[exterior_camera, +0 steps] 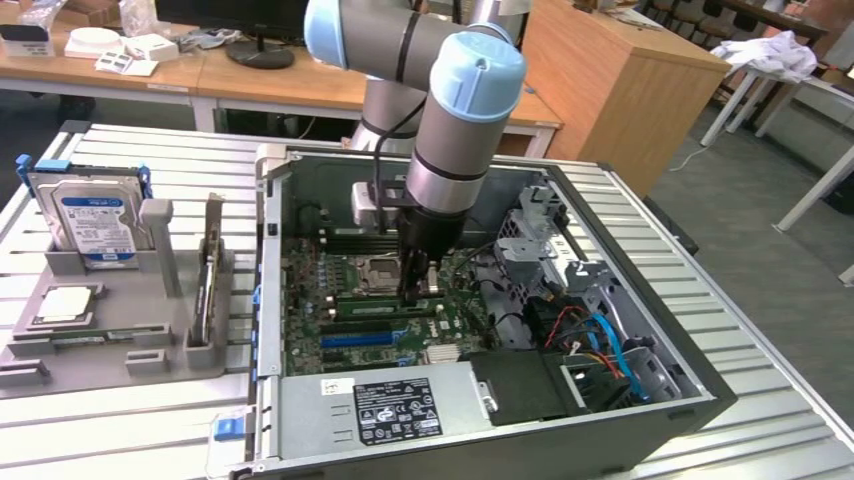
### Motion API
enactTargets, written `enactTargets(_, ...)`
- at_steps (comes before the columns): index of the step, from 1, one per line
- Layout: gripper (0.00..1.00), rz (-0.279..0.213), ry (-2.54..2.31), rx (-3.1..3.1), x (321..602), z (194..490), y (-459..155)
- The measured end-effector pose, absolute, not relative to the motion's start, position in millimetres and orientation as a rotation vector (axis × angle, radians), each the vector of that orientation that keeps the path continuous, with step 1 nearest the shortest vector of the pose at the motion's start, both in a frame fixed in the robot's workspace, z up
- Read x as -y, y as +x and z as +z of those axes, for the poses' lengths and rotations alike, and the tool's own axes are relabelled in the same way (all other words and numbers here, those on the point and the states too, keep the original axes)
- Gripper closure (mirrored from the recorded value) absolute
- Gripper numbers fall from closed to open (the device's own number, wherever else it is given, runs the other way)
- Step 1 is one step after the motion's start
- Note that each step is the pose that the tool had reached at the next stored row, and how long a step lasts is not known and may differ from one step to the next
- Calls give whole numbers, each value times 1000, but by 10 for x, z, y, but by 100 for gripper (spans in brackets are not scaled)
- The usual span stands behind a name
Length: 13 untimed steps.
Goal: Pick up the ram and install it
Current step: 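Insert the ram into the slot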
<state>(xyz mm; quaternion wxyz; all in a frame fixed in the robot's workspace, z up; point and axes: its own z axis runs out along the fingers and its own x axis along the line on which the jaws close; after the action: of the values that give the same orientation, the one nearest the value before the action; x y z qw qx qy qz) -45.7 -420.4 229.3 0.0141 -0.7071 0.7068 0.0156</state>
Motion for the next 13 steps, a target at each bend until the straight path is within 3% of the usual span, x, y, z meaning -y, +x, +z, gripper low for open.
enactTargets(13, 75, 49, -2202, -2201, 4204, 2713, -454)
